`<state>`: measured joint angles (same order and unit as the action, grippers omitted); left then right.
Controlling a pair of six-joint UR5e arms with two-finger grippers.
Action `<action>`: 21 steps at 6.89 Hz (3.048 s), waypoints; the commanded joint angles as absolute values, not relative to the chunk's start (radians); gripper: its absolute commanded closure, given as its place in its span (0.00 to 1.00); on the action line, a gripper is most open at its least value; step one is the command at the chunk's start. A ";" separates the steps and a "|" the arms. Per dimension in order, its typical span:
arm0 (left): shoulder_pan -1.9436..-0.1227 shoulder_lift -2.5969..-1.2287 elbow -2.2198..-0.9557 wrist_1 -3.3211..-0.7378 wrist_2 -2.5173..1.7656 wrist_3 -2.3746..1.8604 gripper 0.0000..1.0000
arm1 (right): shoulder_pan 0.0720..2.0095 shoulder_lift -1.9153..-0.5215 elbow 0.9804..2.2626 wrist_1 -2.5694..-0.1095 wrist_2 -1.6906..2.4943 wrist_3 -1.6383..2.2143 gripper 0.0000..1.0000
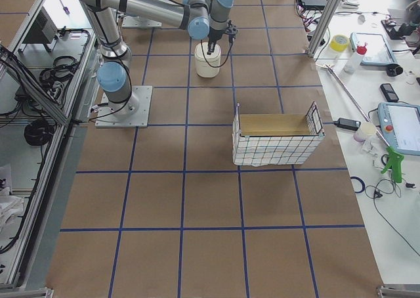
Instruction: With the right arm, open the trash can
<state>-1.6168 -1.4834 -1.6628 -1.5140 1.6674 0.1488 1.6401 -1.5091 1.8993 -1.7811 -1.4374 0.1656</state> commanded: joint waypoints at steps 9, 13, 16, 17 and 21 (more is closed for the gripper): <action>-1.617 -1.483 -1.663 -1.514 1.667 0.149 0.00 | 1.641 -1.485 1.908 -1.786 -1.439 0.167 1.00; -1.617 -1.483 -1.663 -1.514 1.667 0.149 0.00 | 1.667 -1.531 1.800 -1.767 -1.420 0.199 0.70; -1.617 -1.483 -1.663 -1.514 1.667 0.149 0.00 | 1.655 -1.543 1.657 -1.662 -1.560 0.187 0.00; -1.617 -1.483 -1.663 -1.514 1.667 0.149 0.00 | 1.654 -1.549 1.655 -1.643 -1.566 0.187 0.00; -1.617 -1.483 -1.663 -1.514 1.667 0.149 0.00 | 1.626 -1.617 1.654 -1.549 -1.603 0.186 0.00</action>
<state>-1.6168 -1.4833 -1.6628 -1.5140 1.6674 0.1488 1.6394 -1.6088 1.6550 -1.5687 -1.6012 0.1868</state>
